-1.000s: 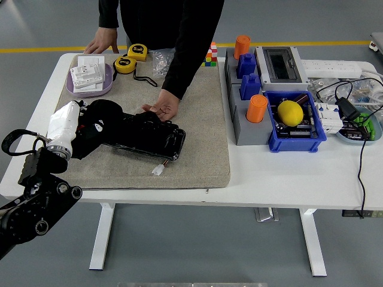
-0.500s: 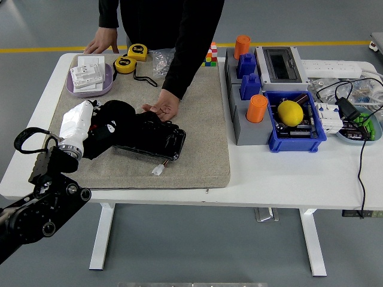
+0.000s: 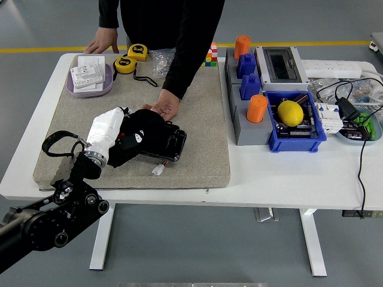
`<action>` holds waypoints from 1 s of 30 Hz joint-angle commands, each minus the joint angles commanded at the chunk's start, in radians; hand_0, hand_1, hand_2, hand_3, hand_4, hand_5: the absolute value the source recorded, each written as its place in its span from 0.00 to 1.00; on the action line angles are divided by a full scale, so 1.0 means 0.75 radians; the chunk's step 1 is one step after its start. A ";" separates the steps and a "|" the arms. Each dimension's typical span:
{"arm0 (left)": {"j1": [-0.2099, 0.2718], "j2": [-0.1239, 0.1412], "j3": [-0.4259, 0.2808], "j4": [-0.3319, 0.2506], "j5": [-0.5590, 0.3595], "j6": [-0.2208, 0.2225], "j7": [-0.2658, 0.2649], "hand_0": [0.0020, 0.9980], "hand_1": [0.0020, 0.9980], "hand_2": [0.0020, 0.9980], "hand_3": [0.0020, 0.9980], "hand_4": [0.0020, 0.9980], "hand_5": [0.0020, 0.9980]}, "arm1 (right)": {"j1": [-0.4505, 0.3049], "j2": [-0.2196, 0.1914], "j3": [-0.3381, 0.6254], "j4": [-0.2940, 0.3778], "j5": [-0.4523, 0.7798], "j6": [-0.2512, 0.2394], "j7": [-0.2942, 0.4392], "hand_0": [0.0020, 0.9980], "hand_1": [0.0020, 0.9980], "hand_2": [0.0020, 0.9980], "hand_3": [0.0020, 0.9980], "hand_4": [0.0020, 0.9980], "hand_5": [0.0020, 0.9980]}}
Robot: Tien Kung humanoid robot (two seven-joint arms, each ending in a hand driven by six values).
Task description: Pick the rag up,wipe the panel,place it on the desk
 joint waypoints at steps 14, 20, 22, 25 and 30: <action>-0.039 -0.016 0.148 -0.092 0.010 -0.006 0.029 0.24 0.14 0.52 0.45 0.16 0.00 | 0.004 -0.001 -0.004 -0.002 0.004 0.003 0.001 0.74 0.65 0.70 0.62 1.00 0.57; -0.043 -0.023 0.173 -0.103 0.013 -0.004 0.032 0.24 0.14 0.52 0.45 0.17 0.00 | 0.003 -0.001 -0.002 -0.003 0.003 0.004 0.000 0.74 0.65 0.70 0.62 1.00 0.57; -0.043 -0.023 0.172 -0.102 0.010 -0.004 0.032 0.24 0.14 0.52 0.45 0.17 0.00 | 0.003 -0.002 -0.002 -0.003 0.003 0.003 0.000 0.74 0.65 0.70 0.62 1.00 0.57; -0.041 -0.021 0.167 -0.098 0.006 -0.001 0.031 0.24 0.14 0.52 0.45 0.17 0.00 | 0.001 -0.002 -0.003 -0.004 0.004 0.003 -0.001 0.74 0.65 0.70 0.62 1.00 0.57; -0.032 -0.024 0.143 -0.073 0.000 0.006 0.025 0.24 0.14 0.52 0.45 0.17 0.00 | 0.001 -0.002 -0.007 -0.002 0.008 0.001 0.000 0.74 0.65 0.70 0.62 1.00 0.57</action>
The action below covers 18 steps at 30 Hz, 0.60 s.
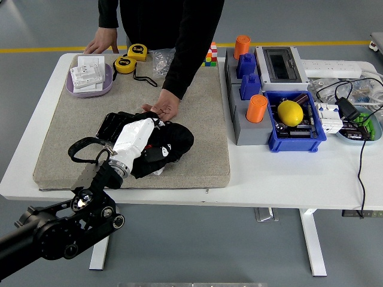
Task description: Pick the rag up,wipe the panel,place it on the desk
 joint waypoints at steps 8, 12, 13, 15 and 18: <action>0.040 0.021 -0.126 0.052 0.040 0.007 -0.010 0.24 0.14 0.52 0.45 0.16 0.00 | -0.004 -0.001 0.003 0.003 -0.003 -0.004 -0.002 0.74 0.65 0.70 0.62 1.00 0.57; 0.064 0.049 -0.198 0.060 0.063 0.005 -0.012 0.24 0.14 0.51 0.45 0.16 0.00 | -0.007 0.000 0.008 0.004 -0.004 -0.005 -0.001 0.74 0.65 0.70 0.62 1.00 0.57; 0.068 0.057 -0.214 0.064 0.070 0.005 -0.012 0.24 0.14 0.51 0.45 0.16 0.00 | -0.007 0.001 0.008 0.004 -0.005 -0.005 -0.001 0.74 0.65 0.70 0.62 1.00 0.57; 0.073 0.068 -0.239 0.073 0.075 0.004 -0.015 0.24 0.14 0.51 0.45 0.16 0.00 | -0.008 0.001 0.011 0.004 -0.008 -0.004 -0.001 0.74 0.65 0.70 0.62 1.00 0.57; 0.091 0.083 -0.282 0.082 0.086 0.008 -0.021 0.24 0.14 0.51 0.45 0.16 0.00 | -0.011 -0.001 0.016 0.005 -0.012 -0.005 -0.002 0.74 0.65 0.70 0.62 1.00 0.57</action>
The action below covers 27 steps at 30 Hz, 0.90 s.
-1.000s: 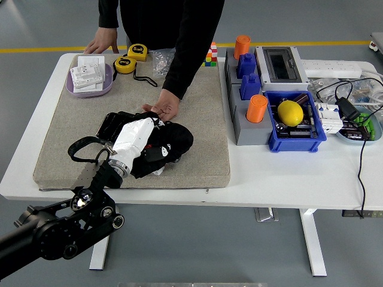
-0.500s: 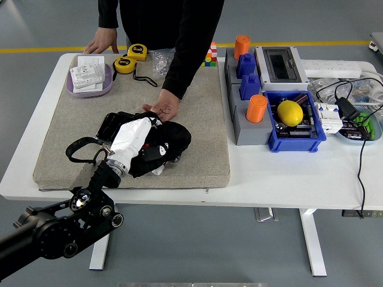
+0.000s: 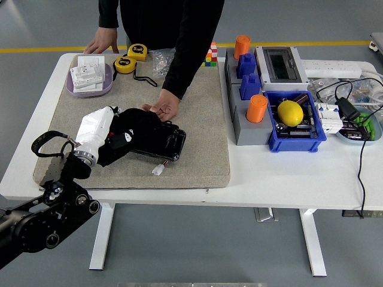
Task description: Pick the rag up,wipe the panel,place it on the desk
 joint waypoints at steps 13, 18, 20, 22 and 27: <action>0.079 0.041 -0.148 0.002 0.072 0.033 -0.008 0.24 0.14 0.51 0.44 0.15 0.00 | -0.006 -0.002 -0.003 0.004 0.005 -0.004 0.001 0.74 0.65 0.70 0.62 1.00 0.57; 0.079 0.051 -0.152 0.006 0.079 0.036 -0.012 0.24 0.14 0.51 0.45 0.18 0.00 | -0.006 -0.003 0.002 0.005 0.003 -0.006 0.001 0.74 0.65 0.70 0.62 1.00 0.57; 0.082 0.054 -0.159 0.010 0.085 0.034 -0.011 0.24 0.14 0.51 0.45 0.18 0.00 | -0.008 -0.002 0.012 0.006 -0.003 -0.005 0.000 0.74 0.65 0.70 0.62 1.00 0.57; 0.082 0.059 -0.159 0.010 0.085 0.035 -0.012 0.24 0.14 0.51 0.45 0.19 0.00 | -0.008 -0.001 0.016 0.006 -0.008 -0.003 -0.001 0.74 0.65 0.70 0.62 1.00 0.57; 0.079 0.060 -0.163 0.010 0.085 0.035 -0.011 0.24 0.14 0.51 0.45 0.19 0.00 | -0.007 -0.002 0.018 0.005 -0.007 -0.003 0.000 0.74 0.65 0.70 0.62 1.00 0.57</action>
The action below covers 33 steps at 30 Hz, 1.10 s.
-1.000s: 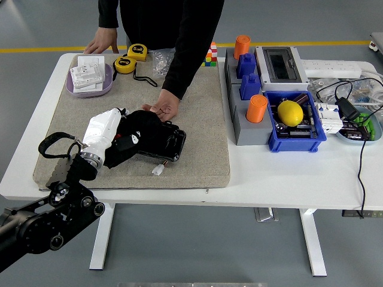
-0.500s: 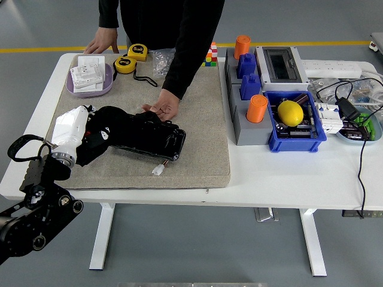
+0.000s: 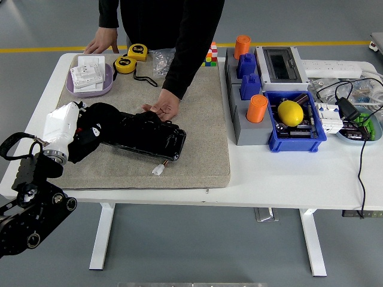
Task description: Pick the rag up,wipe the panel,place it on the desk
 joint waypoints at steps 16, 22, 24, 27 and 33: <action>-0.083 -0.053 0.169 -0.006 -0.043 0.000 0.008 0.24 0.14 0.51 0.45 0.20 0.00 | 0.010 -0.003 -0.016 -0.003 0.009 0.003 0.001 0.74 0.65 0.70 0.62 1.00 0.57; -0.105 -0.065 0.251 -0.028 -0.054 -0.008 0.019 0.24 0.14 0.51 0.45 0.21 0.00 | 0.009 -0.001 -0.011 -0.004 0.008 0.006 -0.001 0.74 0.65 0.70 0.62 1.00 0.57; -0.112 -0.070 0.277 -0.041 -0.057 -0.011 0.023 0.24 0.14 0.51 0.45 0.22 0.00 | 0.009 -0.001 -0.012 -0.005 0.008 0.007 -0.001 0.74 0.65 0.70 0.62 1.00 0.57; -0.129 -0.077 0.331 -0.066 -0.060 -0.016 0.032 0.24 0.14 0.51 0.45 0.22 0.00 | 0.011 -0.002 -0.014 -0.005 0.011 0.007 0.000 0.74 0.65 0.70 0.62 1.00 0.57; -0.171 -0.101 0.445 -0.105 -0.068 -0.024 0.050 0.24 0.14 0.51 0.45 0.23 0.00 | 0.016 -0.002 -0.019 -0.004 0.016 0.007 0.000 0.74 0.65 0.70 0.62 1.00 0.57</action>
